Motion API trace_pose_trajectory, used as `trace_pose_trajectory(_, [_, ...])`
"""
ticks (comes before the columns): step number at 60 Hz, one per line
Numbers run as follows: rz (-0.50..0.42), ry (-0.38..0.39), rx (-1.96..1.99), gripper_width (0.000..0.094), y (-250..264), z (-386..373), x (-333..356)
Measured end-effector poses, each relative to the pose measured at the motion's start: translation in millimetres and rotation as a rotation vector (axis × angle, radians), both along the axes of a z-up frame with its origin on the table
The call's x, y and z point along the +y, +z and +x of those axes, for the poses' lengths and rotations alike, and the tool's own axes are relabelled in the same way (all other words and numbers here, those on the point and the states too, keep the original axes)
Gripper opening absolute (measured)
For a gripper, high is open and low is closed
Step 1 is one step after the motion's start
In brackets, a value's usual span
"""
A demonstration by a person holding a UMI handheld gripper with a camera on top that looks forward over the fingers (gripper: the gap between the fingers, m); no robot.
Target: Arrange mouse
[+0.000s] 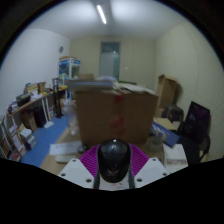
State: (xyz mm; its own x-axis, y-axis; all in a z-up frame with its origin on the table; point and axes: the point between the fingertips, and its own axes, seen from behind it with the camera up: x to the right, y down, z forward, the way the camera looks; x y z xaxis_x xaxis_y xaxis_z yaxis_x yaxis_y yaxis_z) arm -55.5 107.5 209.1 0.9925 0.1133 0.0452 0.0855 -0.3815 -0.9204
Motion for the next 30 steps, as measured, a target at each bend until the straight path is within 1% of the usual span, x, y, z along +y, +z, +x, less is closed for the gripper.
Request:
trace_pose_trajectory(4, [-0.068, -0.022, 0.02, 0.0387, -50.6, 40.5, 13.5])
trace_pose_trajectory(6, [-0.11, -0.034, 0.034, 0.0388, -85.0, 53.0, 19.4])
trace_pose_trajectory(10, [-0.185, -0.056, 0.02, 0.0386, -137.9, 78.0, 20.4])
trace_pose_trajectory(16, [-0.247, -0.071, 0.011, 0.0389, -193.1, 93.6, 20.3])
trace_pose_trajectory(20, [-0.285, -0.068, 0.01, 0.0393, -220.2, 95.7, 16.7])
trace_pose_trajectory(21, [-0.278, -0.064, 0.011, 0.0437, -225.1, 95.8, 15.6])
trace_pose_trajectory(22, [-0.245, -0.065, 0.016, 0.0396, -222.2, 95.5, 21.0])
trace_pose_trajectory(23, [-0.25, -0.066, 0.015, 0.0437, -223.7, 95.8, 19.8])
trace_pose_trajectory(24, [-0.244, -0.069, 0.021, 0.0417, -223.6, 95.7, 20.0])
trace_pose_trajectory(28, [-0.266, -0.076, 0.034, 0.0511, -220.8, 96.4, 19.5])
trace_pose_trajectory(30, [-0.283, -0.076, 0.033, 0.0535, -221.4, 97.1, 18.8])
